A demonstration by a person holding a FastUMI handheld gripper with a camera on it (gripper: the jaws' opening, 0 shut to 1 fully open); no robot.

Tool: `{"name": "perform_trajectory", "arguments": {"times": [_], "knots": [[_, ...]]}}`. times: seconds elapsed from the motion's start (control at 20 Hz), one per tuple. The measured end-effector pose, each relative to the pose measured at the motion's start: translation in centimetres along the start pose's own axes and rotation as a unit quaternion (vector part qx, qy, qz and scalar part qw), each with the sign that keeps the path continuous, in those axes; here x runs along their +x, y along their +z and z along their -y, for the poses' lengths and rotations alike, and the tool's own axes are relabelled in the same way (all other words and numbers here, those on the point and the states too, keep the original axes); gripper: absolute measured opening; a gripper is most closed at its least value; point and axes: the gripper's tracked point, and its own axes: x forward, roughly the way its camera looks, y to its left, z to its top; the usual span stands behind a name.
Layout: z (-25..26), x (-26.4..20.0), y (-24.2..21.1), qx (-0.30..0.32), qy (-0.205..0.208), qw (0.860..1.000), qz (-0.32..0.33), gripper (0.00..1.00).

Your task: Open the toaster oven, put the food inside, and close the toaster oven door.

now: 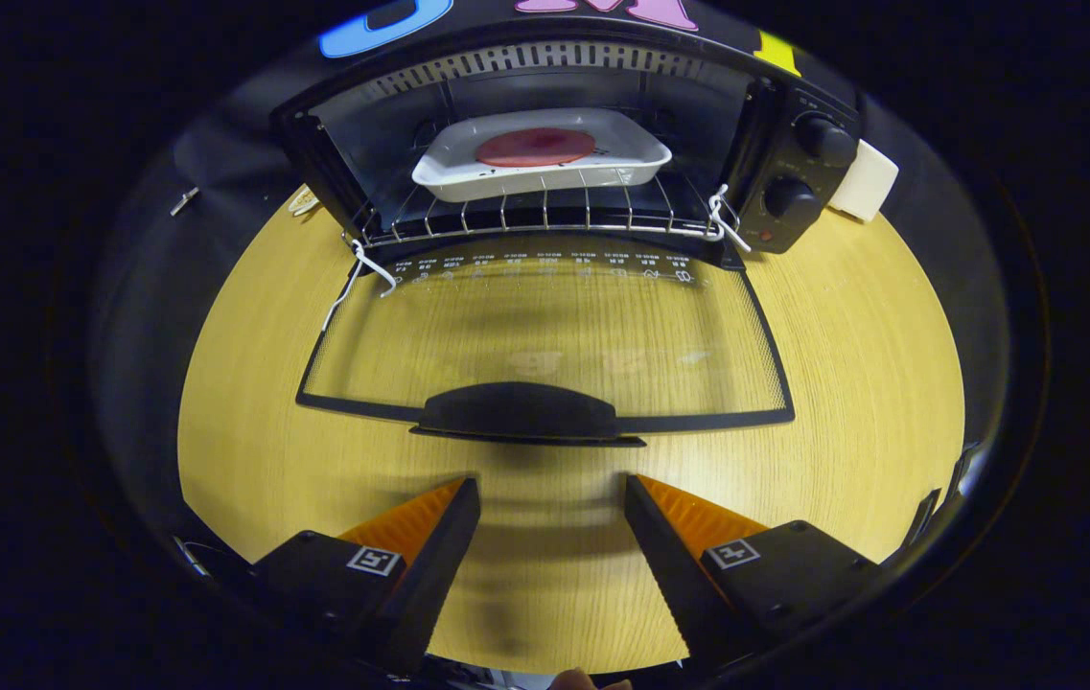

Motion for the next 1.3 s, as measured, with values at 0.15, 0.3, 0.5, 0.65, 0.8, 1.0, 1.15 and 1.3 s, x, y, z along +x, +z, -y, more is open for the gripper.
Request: {"name": "perform_trajectory", "arguments": {"times": [0.15,0.3,0.5,0.65,0.8,1.0,1.15,1.3], "knots": [[0.4,0.9,1.5,0.0,-0.01,1.0,0.013,0.99],[0.6,1.1,2.0,-0.021,-0.017,1.0,0.013,0.99],[0.6,0.6,2.3,-0.043,-0.018,0.998,0.038,1.0],[0.5,0.0,2.6,-0.056,-0.016,0.997,0.054,1.0],[0.4,-0.8,2.8,-0.053,-0.009,0.997,0.061,1.0],[0.3,-1.6,2.9,-0.041,0.0,0.997,0.071,1.0],[0.3,-2.5,3.2,-0.036,0.003,0.996,0.084,1.0],[0.2,-3.6,3.7,-0.027,0.011,0.994,0.104,1.0]]}}
